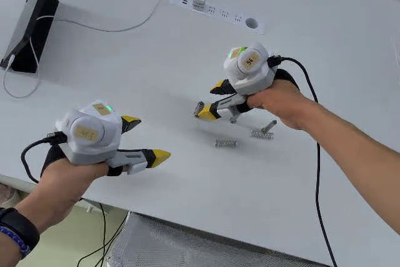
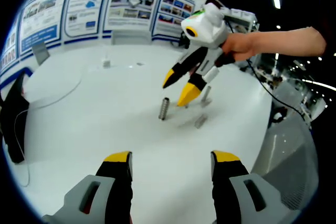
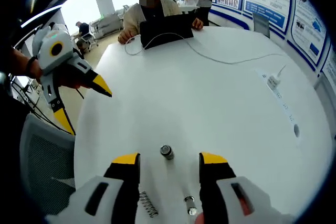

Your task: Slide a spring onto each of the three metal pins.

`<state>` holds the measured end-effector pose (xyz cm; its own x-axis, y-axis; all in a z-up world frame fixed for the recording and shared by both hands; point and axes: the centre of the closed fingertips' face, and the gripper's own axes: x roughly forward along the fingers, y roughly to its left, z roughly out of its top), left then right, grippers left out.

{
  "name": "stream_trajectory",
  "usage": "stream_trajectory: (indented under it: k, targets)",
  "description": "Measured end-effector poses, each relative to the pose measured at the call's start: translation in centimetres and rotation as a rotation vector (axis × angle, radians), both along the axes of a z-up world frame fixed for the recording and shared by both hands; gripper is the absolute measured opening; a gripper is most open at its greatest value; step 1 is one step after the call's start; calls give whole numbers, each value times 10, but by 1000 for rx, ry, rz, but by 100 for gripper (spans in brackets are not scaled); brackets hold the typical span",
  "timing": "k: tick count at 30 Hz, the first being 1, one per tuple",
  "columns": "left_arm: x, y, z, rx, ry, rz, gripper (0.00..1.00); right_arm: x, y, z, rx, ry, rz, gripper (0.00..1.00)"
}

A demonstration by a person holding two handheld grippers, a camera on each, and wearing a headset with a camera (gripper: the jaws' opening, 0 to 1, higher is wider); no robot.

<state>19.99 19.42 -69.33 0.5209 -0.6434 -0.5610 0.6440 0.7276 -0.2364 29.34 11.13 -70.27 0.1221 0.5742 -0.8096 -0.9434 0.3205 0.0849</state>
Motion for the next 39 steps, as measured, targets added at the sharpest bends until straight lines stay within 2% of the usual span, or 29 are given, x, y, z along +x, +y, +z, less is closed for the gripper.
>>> stream_trajectory:
  k: [8,14,23,29,35,39]
  targets:
    - [0,-5,1,-3,3,-7,62,-2,-3,11,73,-9,-73,52]
    - [-1,-8,2,-3,4,-13,61,-7,-11,14,109,2,-136,57]
    - [-3,-13,4,-5,6,-21,61,-13,-21,21,155,-19,-211,62]
    - [-1,-18,8,-8,0,-25,61,-15,-27,26,211,-10,-295,65]
    - [4,-19,6,-9,-3,-28,62,-20,-30,29,249,-2,-336,68]
    - [3,-17,6,-9,-2,-25,62,-24,-31,28,248,-5,-343,68]
